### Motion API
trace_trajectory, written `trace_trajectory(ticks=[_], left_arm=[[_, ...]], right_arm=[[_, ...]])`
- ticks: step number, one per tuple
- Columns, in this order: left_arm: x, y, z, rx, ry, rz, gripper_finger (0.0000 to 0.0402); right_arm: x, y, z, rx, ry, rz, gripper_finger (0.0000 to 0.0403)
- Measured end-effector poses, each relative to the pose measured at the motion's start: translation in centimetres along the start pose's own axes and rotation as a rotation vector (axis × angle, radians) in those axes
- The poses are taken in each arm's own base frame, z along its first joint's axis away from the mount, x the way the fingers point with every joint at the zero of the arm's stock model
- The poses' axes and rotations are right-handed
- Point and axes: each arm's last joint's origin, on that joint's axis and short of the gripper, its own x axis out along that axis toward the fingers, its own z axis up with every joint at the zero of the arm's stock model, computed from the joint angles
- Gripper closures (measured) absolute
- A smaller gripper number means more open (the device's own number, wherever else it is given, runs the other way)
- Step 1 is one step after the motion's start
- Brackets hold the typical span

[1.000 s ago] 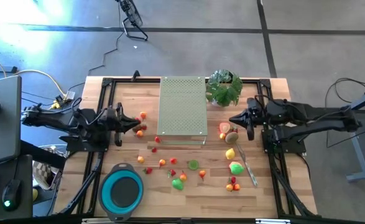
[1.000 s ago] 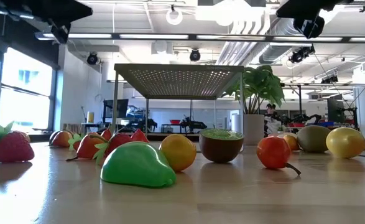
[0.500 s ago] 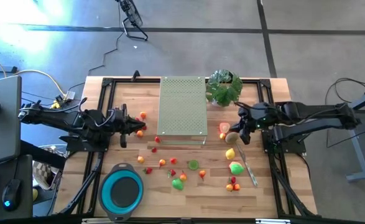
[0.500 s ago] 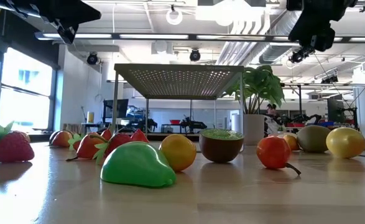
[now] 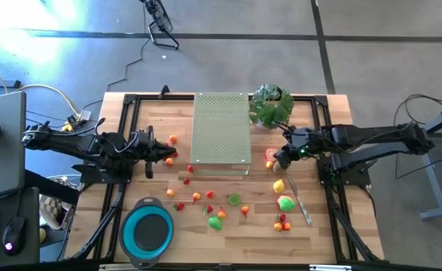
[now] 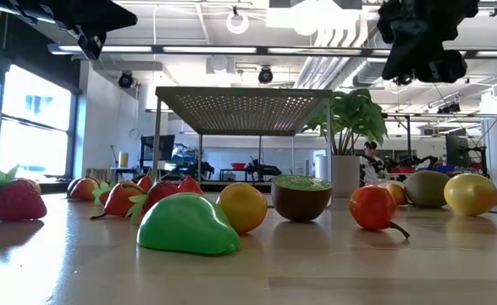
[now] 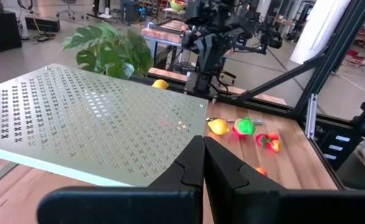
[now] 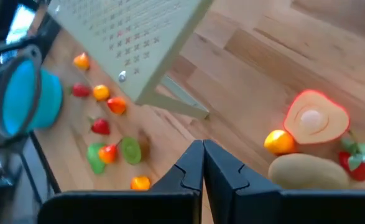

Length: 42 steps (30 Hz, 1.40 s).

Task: Pick & Place Fruit
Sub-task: Put the blue bowl on the shelf

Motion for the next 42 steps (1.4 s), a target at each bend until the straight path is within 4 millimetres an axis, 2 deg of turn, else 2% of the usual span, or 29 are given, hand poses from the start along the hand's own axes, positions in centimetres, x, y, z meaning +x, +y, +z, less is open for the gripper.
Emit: trace_trajectory(ticks=[4, 10, 22, 29, 35, 42], left_arm=[[0.0, 0.0, 0.0, 0.0, 0.001, -0.002, 0.0402], [0.0, 0.0, 0.0, 0.0, 0.001, -0.004, 0.0402], [0.0, 0.0, 0.0, 0.0, 0.001, -0.005, 0.0402], [0.0, 0.0, 0.0, -0.001, 0.0, -0.005, 0.0402], [0.0, 0.0, 0.0, -0.001, 0.0, -0.005, 0.0402], [0.0, 0.0, 0.0, -0.001, 0.0, -0.005, 0.0402]], right_arm=[[0.1, 0.3, 0.1, 0.084, -0.01, 0.027, 0.0401], [0.0, 1.3, 0.1, 0.099, -0.035, 0.118, 0.0401], [-0.2, 1.7, -0.5, 0.182, -0.019, 0.119, 0.0401], [-0.8, 2.6, -1.3, 0.224, 0.009, -0.025, 0.0401], [0.0, 2.6, -1.8, 0.263, 0.037, -0.203, 0.0401], [0.7, 2.6, -2.0, 0.257, 0.076, -0.235, 0.0401]])
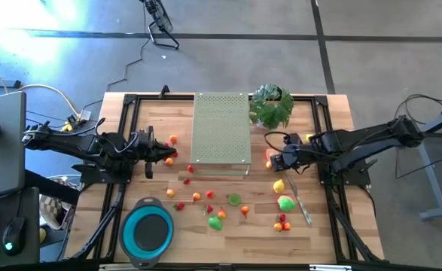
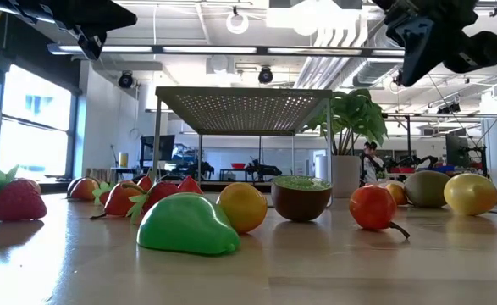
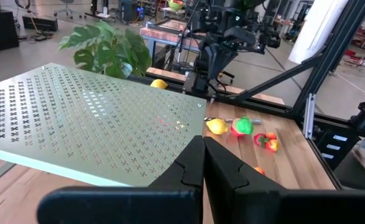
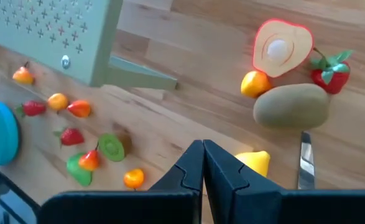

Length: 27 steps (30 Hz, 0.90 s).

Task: Pick & Place Fruit
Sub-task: Put the blue bowl on the shelf

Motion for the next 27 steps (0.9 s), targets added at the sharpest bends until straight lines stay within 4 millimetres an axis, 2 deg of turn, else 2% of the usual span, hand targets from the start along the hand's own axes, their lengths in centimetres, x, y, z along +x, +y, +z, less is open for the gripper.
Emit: trace_trajectory(ticks=[6, 13, 18, 23, 27], left_arm=[[0.0, 0.0, 0.0, 0.0, 0.0, 0.0, 0.0402], [0.0, 0.0, 0.0, 0.0, 0.0, 0.0, 0.0402], [0.0, 0.0, 0.0, 0.0, 0.0, 0.0, 0.0402], [0.0, 0.0, 0.0, 0.0, 0.001, 0.0, 0.0402], [0.0, 0.0, 0.0, 0.0, 0.001, 0.0, 0.0402]], right_arm=[[0.0, -0.2, -0.2, -0.044, 0.051, -0.011, 0.0401], [0.0, -0.1, -0.2, -0.428, 0.049, 0.006, 0.04], [0.1, -0.2, 0.2, -0.557, 0.071, 0.014, 0.04], [1.4, 0.0, 0.0, -0.722, 0.114, -0.048, 0.0394], [3.1, 0.2, -0.2, -0.871, 0.168, -0.116, 0.0357]])
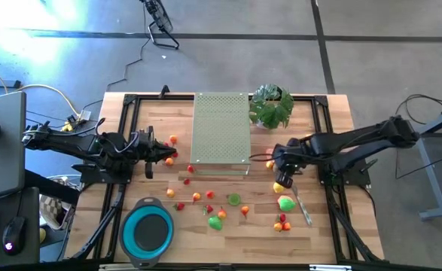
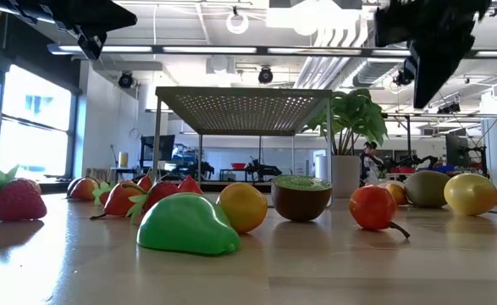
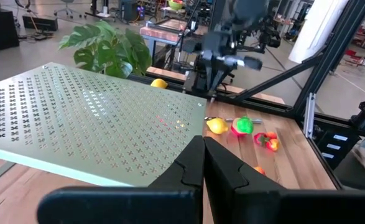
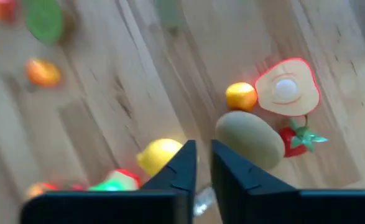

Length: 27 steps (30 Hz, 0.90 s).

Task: Pick & Place Fruit
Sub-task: Put the blue bowl on the shelf

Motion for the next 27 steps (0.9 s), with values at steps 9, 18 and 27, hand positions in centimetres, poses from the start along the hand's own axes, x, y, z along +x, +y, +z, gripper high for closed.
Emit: trace_trajectory(ticks=[9, 18, 27], left_arm=[[0.0, 0.0, 0.0, 0.0, 0.0, 0.0, 0.0402], [0.0, 0.0, 0.0, 0.0, 0.0, 0.0, 0.0402], [0.0, 0.0, 0.0, 0.0, 0.0, 0.0, 0.0402]], right_arm=[[3.0, 0.6, 0.6, -0.239, 0.103, -0.076, 0.0182], [3.3, -0.8, 0.8, -0.258, 0.18, -0.108, 0.0101], [4.5, -3.4, 1.4, -0.314, 0.202, -0.044, 0.0104]])
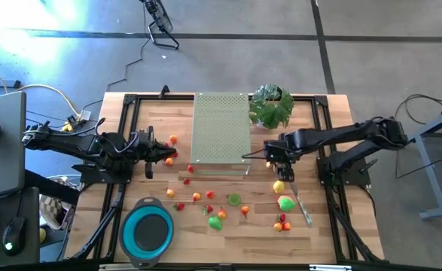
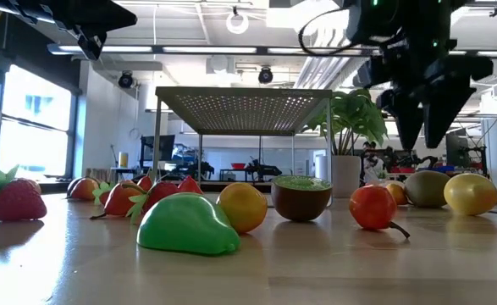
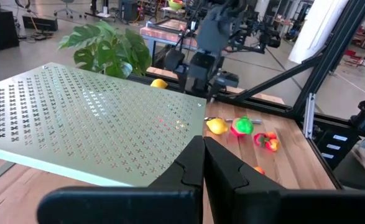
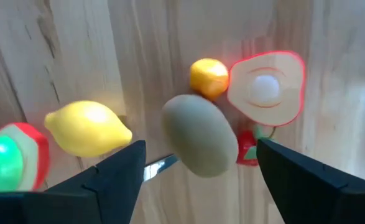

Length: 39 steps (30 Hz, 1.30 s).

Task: Pick & Place Fruit
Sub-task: Put the blue bowl on the shelf

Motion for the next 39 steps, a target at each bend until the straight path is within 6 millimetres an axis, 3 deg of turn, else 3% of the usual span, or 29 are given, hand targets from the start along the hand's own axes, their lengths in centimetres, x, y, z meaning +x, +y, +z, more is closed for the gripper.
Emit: trace_trajectory(ticks=[5, 18, 28, 39], left_arm=[[0.0, 0.0, 0.0, 0.0, 0.0, 0.0, 0.0402], [0.0, 0.0, -0.1, 0.002, 0.005, 0.01, 0.0402], [0.0, 0.0, -0.1, 0.002, 0.005, 0.012, 0.0402], [0.0, 0.0, -0.1, 0.002, 0.004, 0.013, 0.0402]], right_arm=[[1.2, -0.2, -0.6, -0.071, 0.012, 0.004, 0.0104], [3.9, -0.3, -1.6, -0.062, -0.017, 0.05, 0.0105], [4.9, -0.3, -2.1, -0.058, -0.03, 0.054, 0.0105], [4.5, -0.4, -1.6, -0.056, -0.059, -0.002, 0.0105]])
